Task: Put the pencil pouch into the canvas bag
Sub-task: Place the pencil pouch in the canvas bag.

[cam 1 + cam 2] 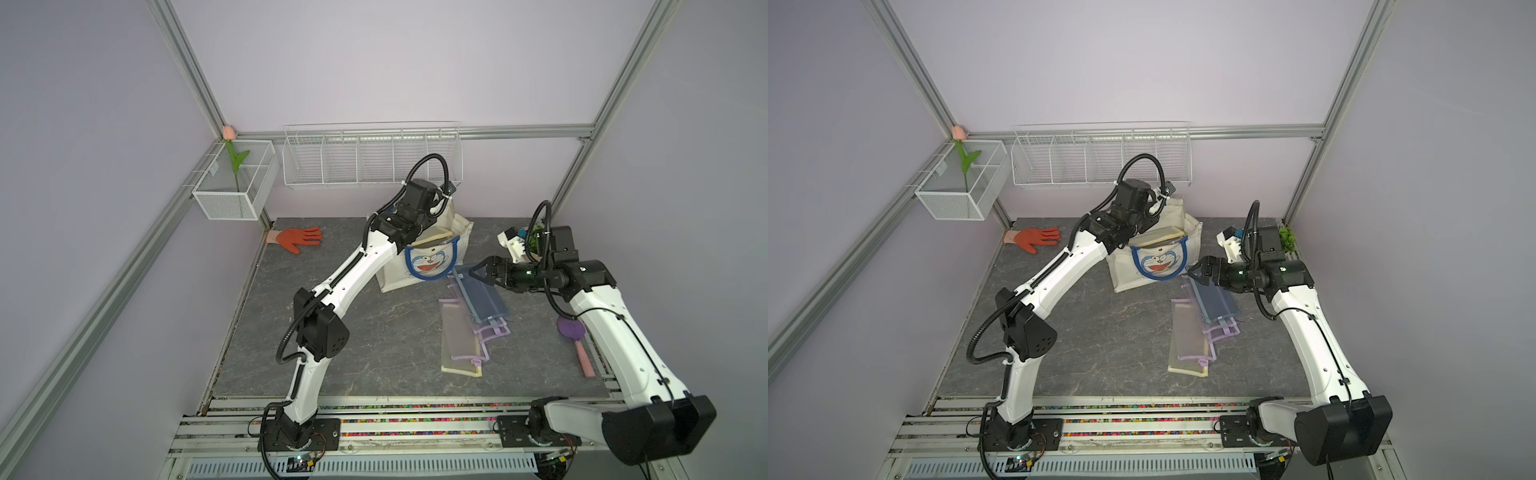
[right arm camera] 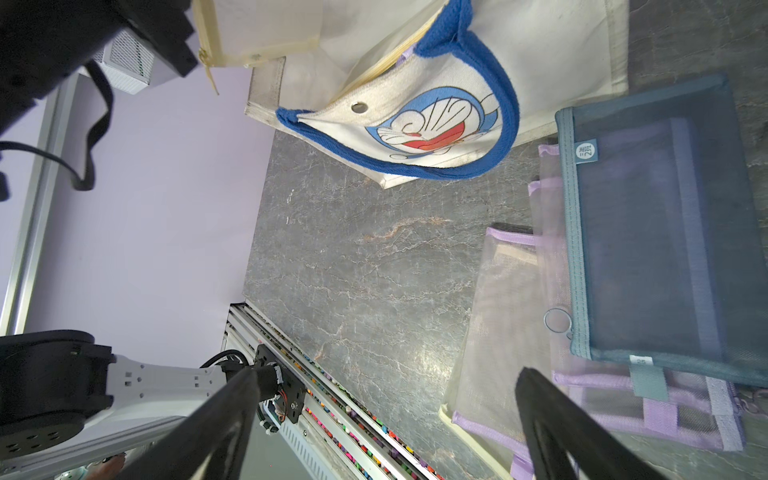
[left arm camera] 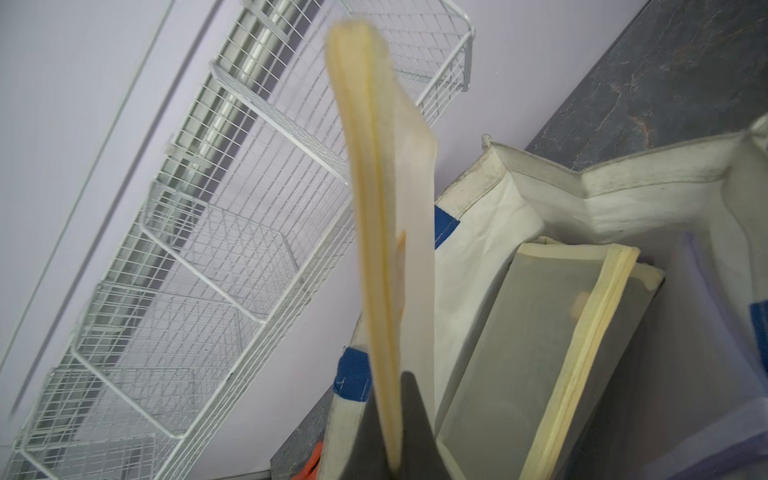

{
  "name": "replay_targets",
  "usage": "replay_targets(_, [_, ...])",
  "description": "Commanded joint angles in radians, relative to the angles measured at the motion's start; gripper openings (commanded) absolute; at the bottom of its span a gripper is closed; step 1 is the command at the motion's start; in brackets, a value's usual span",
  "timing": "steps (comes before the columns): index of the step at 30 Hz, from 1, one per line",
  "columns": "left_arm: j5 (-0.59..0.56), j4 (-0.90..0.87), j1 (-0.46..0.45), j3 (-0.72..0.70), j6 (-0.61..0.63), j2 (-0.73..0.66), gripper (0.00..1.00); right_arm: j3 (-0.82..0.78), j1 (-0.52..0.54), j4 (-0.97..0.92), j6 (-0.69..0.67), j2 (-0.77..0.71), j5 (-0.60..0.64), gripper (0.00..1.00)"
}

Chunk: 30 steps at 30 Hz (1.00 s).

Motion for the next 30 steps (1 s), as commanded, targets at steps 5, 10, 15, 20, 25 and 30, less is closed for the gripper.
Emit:
replay_targets(5, [0.043, 0.033, 0.012, -0.073, -0.022, 0.054, 0.00, -0.040, -0.021, -0.007, -0.028, 0.012, 0.031, 0.98])
replay_targets(10, [0.051, 0.043, 0.012, -0.070, -0.041, 0.062, 0.09, -0.046, -0.027, -0.002, -0.030, 0.026, 0.032, 0.97])
replay_targets(15, [0.091, -0.015, 0.012, -0.013, -0.088, 0.046, 0.44, -0.055, -0.028, -0.002, -0.033, 0.026, 0.045, 0.97])
replay_targets(20, [0.116, -0.061, 0.010, -0.007, -0.147, -0.035, 0.54, -0.071, -0.031, 0.010, -0.039, 0.033, 0.067, 0.97])
replay_targets(25, [0.143, 0.001, -0.019, -0.144, -0.258, -0.193, 0.56, -0.059, -0.047, 0.030, -0.056, 0.087, 0.094, 0.97])
replay_targets(30, [0.135, -0.026, -0.084, -0.242, -0.416, -0.277, 0.57, -0.010, -0.072, 0.051, -0.075, 0.199, 0.121, 0.97])
